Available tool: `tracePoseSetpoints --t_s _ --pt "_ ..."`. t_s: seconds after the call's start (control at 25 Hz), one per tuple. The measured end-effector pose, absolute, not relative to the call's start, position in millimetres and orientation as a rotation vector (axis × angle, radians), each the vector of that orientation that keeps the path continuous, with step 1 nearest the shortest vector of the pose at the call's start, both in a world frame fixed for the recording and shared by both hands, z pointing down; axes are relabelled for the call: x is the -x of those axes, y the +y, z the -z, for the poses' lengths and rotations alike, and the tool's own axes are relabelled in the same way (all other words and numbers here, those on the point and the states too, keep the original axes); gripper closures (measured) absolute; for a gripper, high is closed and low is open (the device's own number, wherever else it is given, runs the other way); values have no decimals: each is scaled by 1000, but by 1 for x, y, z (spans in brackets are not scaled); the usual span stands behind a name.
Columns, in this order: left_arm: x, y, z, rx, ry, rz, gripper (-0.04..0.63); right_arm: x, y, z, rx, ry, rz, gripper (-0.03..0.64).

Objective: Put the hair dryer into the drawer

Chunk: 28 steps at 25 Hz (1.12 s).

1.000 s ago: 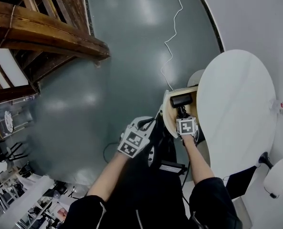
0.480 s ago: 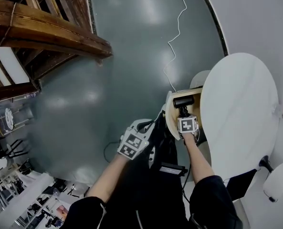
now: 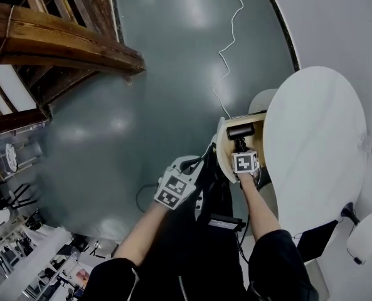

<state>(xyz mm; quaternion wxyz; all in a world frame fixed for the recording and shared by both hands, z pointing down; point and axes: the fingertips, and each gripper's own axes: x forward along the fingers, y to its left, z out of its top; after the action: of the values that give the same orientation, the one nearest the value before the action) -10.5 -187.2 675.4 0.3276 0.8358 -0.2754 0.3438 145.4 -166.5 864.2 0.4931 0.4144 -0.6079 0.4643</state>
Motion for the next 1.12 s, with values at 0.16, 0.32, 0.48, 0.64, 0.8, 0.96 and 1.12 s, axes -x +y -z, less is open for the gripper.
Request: tracePoseSetpoints --t_s 0.16,0.32,0.48,0.64,0.8,0.96,1.12 --pt "7 -185 -676 -2189 -706 -898 577 -140 -175 -863 -999 -1503 -1093 416" --pt "8 -184 -677 -2188 -700 -896 578 -141 -167 -867 -1000 -1460 -1114 414" --pt "7 -184 -678 -2191 -693 -895 578 -140 -168 -871 -992 -1455 -1110 413" --pt "7 -181 -678 -2194 -684 -897 577 -147 -161 -875 -951 -1402 -1130 411" --pt "12 -180 -679 -2197 -674 -904 577 -142 -169 -870 -948 -1434 -1091 406" --pt "12 -177 -682 -2198 -657 -910 578 -138 -172 -861 -989 -1490 -1056 396" --pt "8 -177 -683 -2199 -634 -914 577 -141 -171 -863 -1011 -1532 -1088 405"
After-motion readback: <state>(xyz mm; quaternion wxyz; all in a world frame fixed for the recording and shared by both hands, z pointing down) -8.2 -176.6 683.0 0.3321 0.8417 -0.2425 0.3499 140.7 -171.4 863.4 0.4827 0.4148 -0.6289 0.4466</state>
